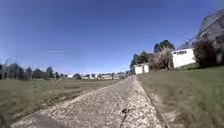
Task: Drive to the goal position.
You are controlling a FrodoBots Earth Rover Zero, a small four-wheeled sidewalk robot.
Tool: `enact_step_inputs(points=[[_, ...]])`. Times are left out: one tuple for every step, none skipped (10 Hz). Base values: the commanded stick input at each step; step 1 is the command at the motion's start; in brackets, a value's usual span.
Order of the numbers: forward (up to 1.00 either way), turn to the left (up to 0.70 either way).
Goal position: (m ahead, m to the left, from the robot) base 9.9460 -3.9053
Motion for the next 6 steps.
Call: enact_step_inputs(points=[[1.0, 0.0], [1.0, 0.0], [1.0, 0.0], [1.0, 0.0], [1.0, 0.0], [1.0, 0.0]])
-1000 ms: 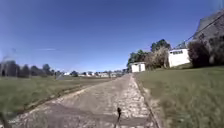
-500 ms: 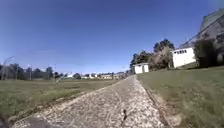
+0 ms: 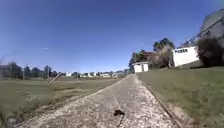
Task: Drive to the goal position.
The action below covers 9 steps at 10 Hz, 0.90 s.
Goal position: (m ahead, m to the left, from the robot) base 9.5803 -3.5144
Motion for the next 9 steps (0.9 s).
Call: enact_step_inputs(points=[[1.0, 0.0], [1.0, 0.0], [1.0, 0.0], [1.0, 0.0], [1.0, 0.0], [1.0, 0.0], [1.0, 0.0], [1.0, 0.0], [1.0, 0.0]])
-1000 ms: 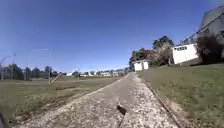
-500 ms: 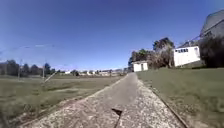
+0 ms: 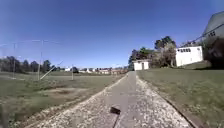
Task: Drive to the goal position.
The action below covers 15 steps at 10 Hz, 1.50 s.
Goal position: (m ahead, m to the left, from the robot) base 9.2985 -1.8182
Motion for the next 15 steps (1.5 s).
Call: enact_step_inputs(points=[[1.0, -0.17], [1.0, -0.2], [1.0, -0.05], [1.0, 0.0], [1.0, 0.0], [1.0, 0.0], [1.0, 0.0], [1.0, 0.0], [1.0, 0.0], [1.0, 0.0], [1.0, 0.0], [1.0, -0.11], [1.0, -0.27], [1.0, -0.1], [1.0, 0.0]])
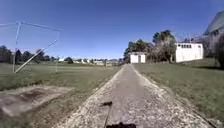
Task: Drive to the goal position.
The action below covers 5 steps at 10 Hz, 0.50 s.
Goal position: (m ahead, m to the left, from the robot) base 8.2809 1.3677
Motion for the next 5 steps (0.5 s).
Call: enact_step_inputs(points=[[1.0, 0.0], [1.0, 0.0], [1.0, 0.0], [1.0, 0.0], [1.0, 0.0]])
